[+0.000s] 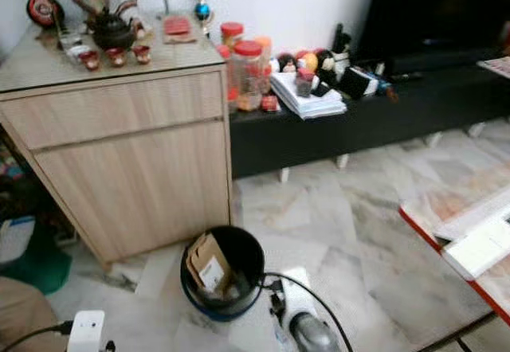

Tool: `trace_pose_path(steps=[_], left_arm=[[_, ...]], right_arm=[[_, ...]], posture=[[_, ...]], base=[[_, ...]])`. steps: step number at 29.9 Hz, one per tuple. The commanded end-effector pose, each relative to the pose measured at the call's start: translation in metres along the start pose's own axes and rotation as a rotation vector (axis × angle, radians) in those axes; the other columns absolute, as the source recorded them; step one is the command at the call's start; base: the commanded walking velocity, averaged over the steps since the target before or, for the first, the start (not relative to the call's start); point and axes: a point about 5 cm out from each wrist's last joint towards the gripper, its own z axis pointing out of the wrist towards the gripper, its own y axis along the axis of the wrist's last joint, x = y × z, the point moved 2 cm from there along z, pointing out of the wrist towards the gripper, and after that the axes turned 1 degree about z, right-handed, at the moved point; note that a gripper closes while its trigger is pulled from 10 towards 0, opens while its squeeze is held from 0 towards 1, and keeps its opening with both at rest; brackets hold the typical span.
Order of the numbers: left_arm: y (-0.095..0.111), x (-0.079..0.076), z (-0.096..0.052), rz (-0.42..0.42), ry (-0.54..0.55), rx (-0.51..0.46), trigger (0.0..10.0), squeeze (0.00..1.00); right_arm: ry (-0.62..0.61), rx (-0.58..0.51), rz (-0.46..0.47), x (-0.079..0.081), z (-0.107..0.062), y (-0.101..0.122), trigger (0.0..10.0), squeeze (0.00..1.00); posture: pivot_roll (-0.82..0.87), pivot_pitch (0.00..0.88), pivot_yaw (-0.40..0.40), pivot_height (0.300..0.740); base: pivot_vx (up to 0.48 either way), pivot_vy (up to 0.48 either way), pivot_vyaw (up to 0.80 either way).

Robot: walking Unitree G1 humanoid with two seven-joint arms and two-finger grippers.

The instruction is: Picking trash to rubbish bin

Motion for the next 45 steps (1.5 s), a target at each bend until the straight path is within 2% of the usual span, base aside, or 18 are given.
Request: trace_pose_path(steps=[1, 8, 17, 23, 30, 36, 40, 41, 42, 43, 44, 45], left_arm=[[0.004, -0.006, 0.001, -0.007, -0.012, -0.01, 10.0, 0.0], [0.004, -0.006, 0.0, -0.006, -0.013, -0.01, 10.0, 0.0], [0.004, -0.007, 0.001, -0.007, -0.013, -0.011, 10.0, 0.0], [0.005, -0.007, 0.001, -0.009, -0.012, -0.013, 10.0, 0.0], [0.006, -0.006, 0.001, -0.015, -0.007, -0.021, 10.0, 0.0], [0.006, -0.006, 0.001, -0.015, -0.004, -0.019, 10.0, 0.0], [0.006, -0.007, 0.001, -0.017, -0.004, -0.018, 10.0, 0.0], [0.005, -0.007, 0.0, -0.018, -0.004, -0.017, 10.0, 0.0], [0.005, -0.007, 0.0, -0.018, -0.004, -0.017, 10.0, 0.0], [0.005, -0.007, 0.0, -0.018, -0.004, -0.017, 10.0, 0.0], [0.005, -0.007, 0.0, -0.018, -0.004, -0.017, 10.0, 0.0], [0.005, -0.007, 0.0, -0.018, -0.004, -0.016, 10.0, 0.0]], right_arm=[[-0.002, -0.037, -0.033, -0.007, 0.0, 0.009, 10.0, 0.0], [-0.002, -0.049, -0.049, -0.007, 0.001, 0.013, 10.0, 0.0], [0.001, -0.055, -0.047, -0.008, 0.001, 0.015, 10.0, 0.0], [0.032, -0.078, -0.067, -0.005, 0.003, 0.024, 10.0, 0.0], [0.102, -0.116, -0.1, 0.007, 0.008, 0.04, 10.0, 0.0], [0.239, -0.17, -0.123, 0.029, 0.011, 0.059, 10.0, 0.0], [0.274, -0.202, -0.128, 0.036, 0.012, 0.068, 10.0, 0.0], [0.295, -0.224, -0.122, 0.04, 0.012, 0.074, 10.0, 0.06], [0.301, -0.23, -0.121, 0.041, 0.012, 0.076, 10.0, 0.06], [0.307, -0.243, -0.112, 0.041, 0.012, 0.078, 10.0, 0.49], [0.307, -0.243, -0.112, 0.041, 0.012, 0.078, 10.0, 0.49], [0.311, -0.257, -0.089, 0.042, 0.012, 0.082, 10.0, 0.71]], posture=[[0.0, 0.001, -0.021, 0.74], [0.0, 0.001, -0.022, 0.74], [0.0, 0.0, -0.023, 0.74], [0.0, 0.001, -0.024, 0.74], [0.0, 0.0, -0.025, 0.74], [0.0, 0.003, -0.028, 0.74], [0.0, 0.003, -0.031, 0.74], [0.0, 0.003, -0.031, 0.74], [0.0, 0.003, -0.031, 0.74], [0.0, 0.003, -0.031, 0.74], [0.0, 0.003, -0.031, 0.74], [0.0, 0.002, -0.033, 0.74]], base=[[0.394, 0.0, 0.0], [0.395, 0.0, 0.53], [0.381, 0.0, 0.0], [0.367, 0.0, 0.0], [0.0, 0.0, 0.0], [0.0, 0.0, 0.0], [0.0, 0.0, 0.0], [0.0, 0.0, 0.0], [0.0, 0.0, 0.0], [0.0, 0.0, 0.0], [0.0, 0.0, 0.0], [0.0, 0.0, 0.0]])
